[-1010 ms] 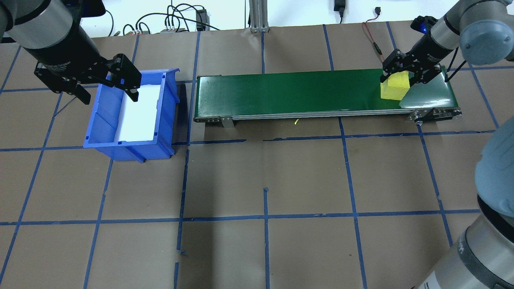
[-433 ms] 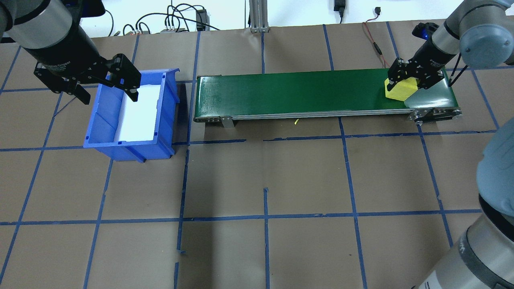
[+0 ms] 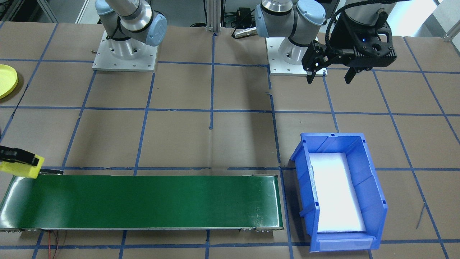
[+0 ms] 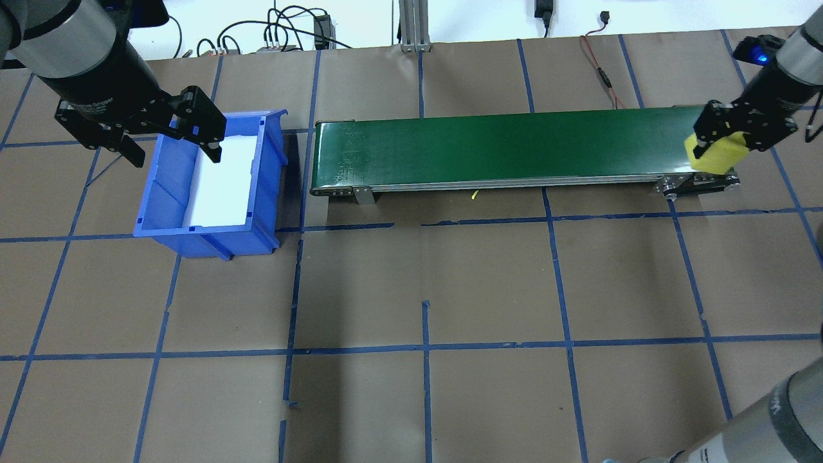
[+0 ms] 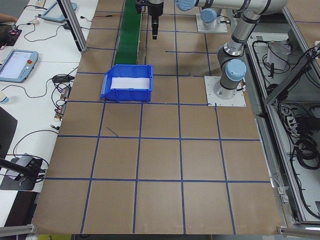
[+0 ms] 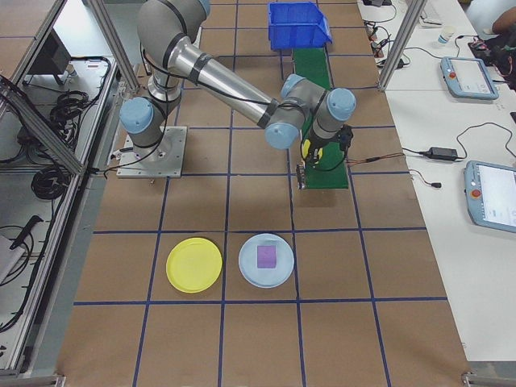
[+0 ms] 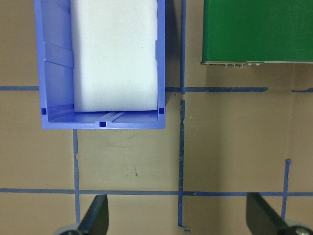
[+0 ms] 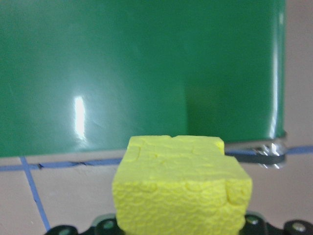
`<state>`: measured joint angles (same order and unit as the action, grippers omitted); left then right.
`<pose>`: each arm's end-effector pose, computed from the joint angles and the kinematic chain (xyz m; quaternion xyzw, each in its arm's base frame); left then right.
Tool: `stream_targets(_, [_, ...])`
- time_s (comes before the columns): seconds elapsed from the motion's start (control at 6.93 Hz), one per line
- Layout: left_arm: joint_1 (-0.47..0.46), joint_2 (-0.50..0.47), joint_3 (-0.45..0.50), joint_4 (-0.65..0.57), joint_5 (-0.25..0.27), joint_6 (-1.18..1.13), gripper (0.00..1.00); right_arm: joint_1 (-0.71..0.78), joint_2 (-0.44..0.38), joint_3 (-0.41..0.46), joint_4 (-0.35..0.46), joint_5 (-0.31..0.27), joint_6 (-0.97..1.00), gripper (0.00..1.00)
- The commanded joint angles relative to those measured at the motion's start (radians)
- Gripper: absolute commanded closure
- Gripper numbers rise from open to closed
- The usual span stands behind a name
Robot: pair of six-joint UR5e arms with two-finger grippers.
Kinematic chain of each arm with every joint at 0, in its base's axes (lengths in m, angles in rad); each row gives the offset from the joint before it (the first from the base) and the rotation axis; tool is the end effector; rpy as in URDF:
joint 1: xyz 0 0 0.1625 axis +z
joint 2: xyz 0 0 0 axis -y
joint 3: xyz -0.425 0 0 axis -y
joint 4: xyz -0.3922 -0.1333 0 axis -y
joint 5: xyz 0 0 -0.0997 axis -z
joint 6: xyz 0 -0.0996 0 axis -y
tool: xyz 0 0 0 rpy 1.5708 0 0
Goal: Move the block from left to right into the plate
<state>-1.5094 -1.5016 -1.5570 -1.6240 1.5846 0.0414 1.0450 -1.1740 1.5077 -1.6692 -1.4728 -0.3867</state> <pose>-0.1032 -0.4713 0.5224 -0.0101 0.9998 -0.0145 0.0077 -0.1818 -0.5982 0.3064 0.0747 0.9891 0.0838 0.0953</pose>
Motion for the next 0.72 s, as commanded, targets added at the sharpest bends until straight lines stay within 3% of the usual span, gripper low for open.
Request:
stream_targets(0.0, [0.0,0.0,0.0,0.001,0.0,0.0,0.0,-0.211,-0.062,0.086,0.06,-0.111,-0.184,0.5])
stream_targets(0.29, [0.0,0.0,0.0,0.001,0.0,0.0,0.0,-0.463,-0.111,0.193,0.027,-0.182,-0.36,0.5])
stream_targets(0.43, [-0.002,0.0,0.0,0.001,-0.002,0.0,0.0,-0.582,-0.115,0.23,-0.013,-0.184,-0.459,0.49])
stream_targets(0.58, [0.0,0.0,-0.002,0.001,-0.002,0.0,0.0,-0.68,-0.115,0.273,-0.118,-0.184,-0.606,0.48])
